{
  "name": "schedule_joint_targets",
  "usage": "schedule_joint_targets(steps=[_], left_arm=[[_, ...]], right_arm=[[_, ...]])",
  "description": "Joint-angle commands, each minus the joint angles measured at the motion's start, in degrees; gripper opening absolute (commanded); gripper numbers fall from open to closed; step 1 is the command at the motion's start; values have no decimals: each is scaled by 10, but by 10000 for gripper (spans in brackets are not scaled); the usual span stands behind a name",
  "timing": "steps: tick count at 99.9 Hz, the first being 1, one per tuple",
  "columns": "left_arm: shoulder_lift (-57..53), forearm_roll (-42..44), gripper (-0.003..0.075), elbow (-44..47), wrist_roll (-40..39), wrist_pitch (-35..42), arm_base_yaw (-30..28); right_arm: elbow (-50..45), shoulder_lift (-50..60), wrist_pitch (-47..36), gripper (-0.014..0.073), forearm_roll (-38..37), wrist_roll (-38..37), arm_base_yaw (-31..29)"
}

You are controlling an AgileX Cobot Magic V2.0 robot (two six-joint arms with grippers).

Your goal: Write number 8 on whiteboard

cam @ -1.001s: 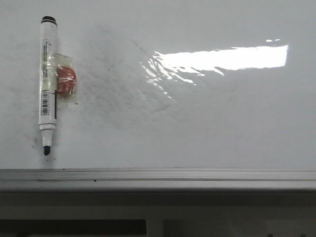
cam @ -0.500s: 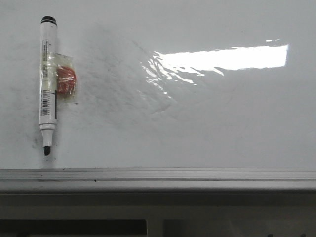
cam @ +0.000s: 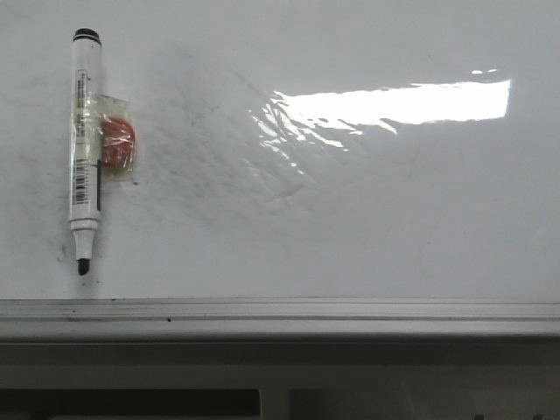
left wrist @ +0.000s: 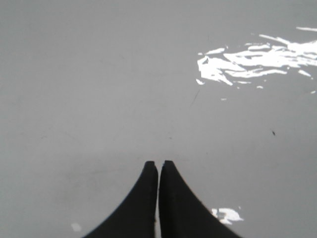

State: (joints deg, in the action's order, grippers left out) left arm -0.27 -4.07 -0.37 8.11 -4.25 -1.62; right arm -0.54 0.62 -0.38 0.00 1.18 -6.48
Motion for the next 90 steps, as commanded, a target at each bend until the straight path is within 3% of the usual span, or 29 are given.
schedule_joint_targets(steps=[1, 19, 32, 57, 82, 90], left_arm=[[-16, -18, -20, 21, -6, 73, 3], [-15, -36, -21, 1, -6, 72, 3], [2, -36, -21, -45, -6, 12, 3], [75, -36, -20, -120, -6, -21, 3], [122, -36, -13, -129, -6, -31, 3], [135, -42, 58, -129, -6, -29, 3]], right_arm=[[-6, 12, -48, -64, 0, 0, -4], [28, 10, 37, -64, 8, -31, -4], [52, -8, 60, -64, 65, -31, 0], [116, -110, 162, -64, 79, -31, 0], [136, -141, 160, -64, 79, -31, 0], [136, -141, 155, -64, 79, -31, 0]])
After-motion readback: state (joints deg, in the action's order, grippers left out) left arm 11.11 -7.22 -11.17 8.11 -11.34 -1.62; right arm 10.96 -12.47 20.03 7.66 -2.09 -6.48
